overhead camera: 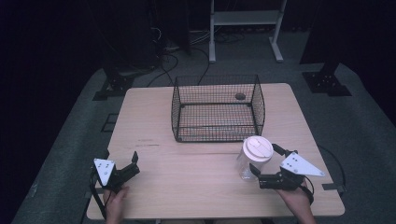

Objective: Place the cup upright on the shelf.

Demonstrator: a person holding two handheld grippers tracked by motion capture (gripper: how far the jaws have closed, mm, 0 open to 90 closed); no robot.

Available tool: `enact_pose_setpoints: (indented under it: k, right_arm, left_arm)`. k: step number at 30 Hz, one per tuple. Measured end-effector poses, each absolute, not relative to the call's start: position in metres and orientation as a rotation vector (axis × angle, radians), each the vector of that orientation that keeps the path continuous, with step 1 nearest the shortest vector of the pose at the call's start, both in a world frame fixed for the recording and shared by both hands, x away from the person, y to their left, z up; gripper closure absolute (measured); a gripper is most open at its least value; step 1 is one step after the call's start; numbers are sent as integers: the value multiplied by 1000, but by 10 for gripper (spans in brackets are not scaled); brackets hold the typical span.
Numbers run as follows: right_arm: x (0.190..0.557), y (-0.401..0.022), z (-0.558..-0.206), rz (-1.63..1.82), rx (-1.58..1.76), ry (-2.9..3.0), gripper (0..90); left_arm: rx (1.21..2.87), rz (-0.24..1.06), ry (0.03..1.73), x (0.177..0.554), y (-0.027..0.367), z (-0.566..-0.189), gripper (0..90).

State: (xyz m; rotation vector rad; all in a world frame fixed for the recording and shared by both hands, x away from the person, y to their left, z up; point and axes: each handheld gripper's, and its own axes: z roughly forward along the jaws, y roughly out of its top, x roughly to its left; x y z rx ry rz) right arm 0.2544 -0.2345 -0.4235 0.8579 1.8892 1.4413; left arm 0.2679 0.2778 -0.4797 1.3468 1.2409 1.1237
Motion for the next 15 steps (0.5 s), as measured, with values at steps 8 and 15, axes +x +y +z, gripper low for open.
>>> enact_pose_setpoints:
  k: [8,15]
  right_arm:
    - [259,-226,-421,1452,845,1867,0]
    - [262,-221,-420,1445,829,1840,0]
  left_arm:
    - [1346,1123,1240,268,278,-480,0]
    - [1344,1122,1240,268,278,-480,0]
